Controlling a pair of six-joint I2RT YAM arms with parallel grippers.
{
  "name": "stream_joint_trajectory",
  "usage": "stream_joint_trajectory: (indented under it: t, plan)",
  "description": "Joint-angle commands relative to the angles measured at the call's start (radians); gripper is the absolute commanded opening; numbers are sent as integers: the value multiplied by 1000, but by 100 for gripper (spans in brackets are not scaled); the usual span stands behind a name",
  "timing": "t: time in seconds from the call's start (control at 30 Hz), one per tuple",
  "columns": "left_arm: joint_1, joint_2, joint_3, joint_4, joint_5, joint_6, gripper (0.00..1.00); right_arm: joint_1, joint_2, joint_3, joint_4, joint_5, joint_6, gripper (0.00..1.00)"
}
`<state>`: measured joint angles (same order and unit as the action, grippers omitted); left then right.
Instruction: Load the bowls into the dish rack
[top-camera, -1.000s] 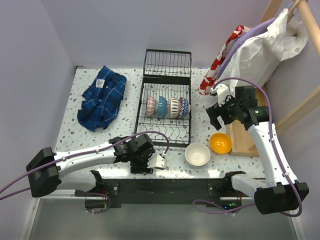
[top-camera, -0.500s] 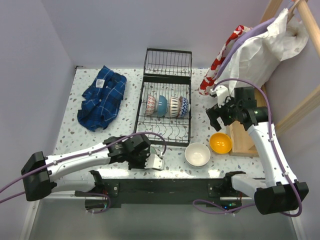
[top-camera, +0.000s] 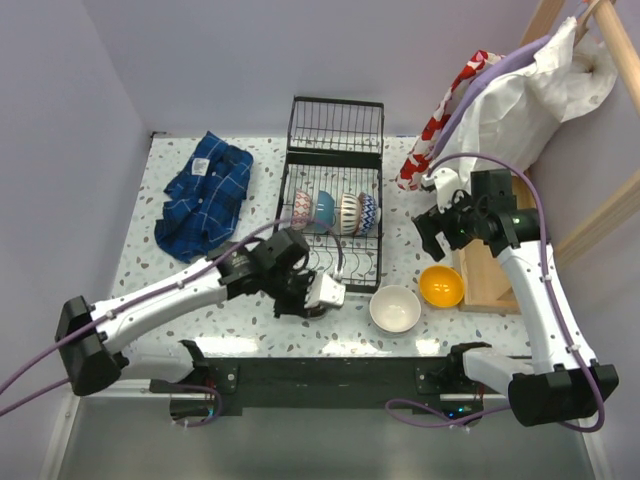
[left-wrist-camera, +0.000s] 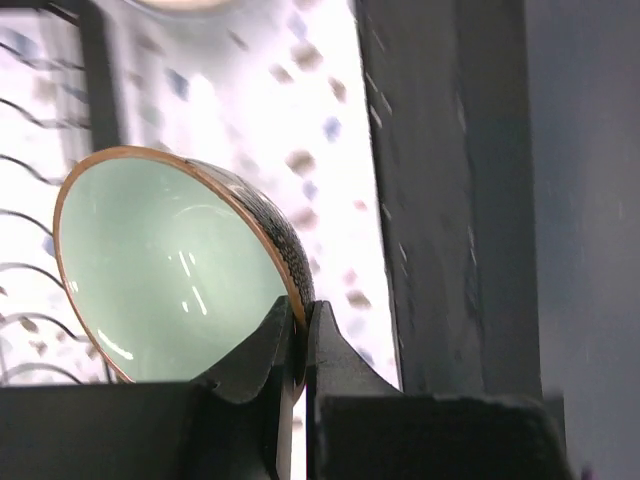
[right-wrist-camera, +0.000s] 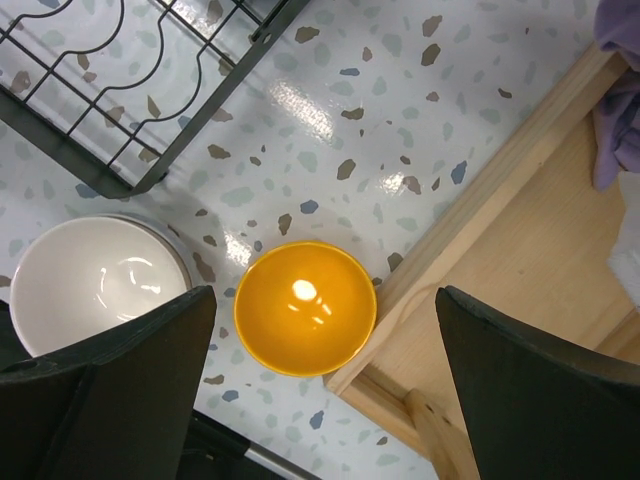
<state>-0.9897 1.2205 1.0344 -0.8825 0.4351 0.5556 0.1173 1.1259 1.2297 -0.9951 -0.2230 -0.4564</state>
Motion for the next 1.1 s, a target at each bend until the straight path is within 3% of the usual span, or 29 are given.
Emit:
stream_joint_trajectory:
  t: [0.0, 0.13, 0.4, 0.7, 1.07]
  plan:
    - [169, 100, 108, 405, 225, -268, 0, 1, 3, 69, -49, 31, 30, 96]
    - [246, 164, 76, 701, 330, -506, 0, -1, 11, 83, -76, 54, 36, 96]
    - [255, 260, -69, 1346, 415, -1076, 0, 1, 15, 90, -91, 96, 45, 96]
    - [304, 378, -186, 1675, 321, -1403, 0, -1, 26, 97, -132, 128, 28, 95]
    - [353, 511, -263, 1913, 198, -1716, 0, -1, 51, 74, -135, 125, 36, 95]
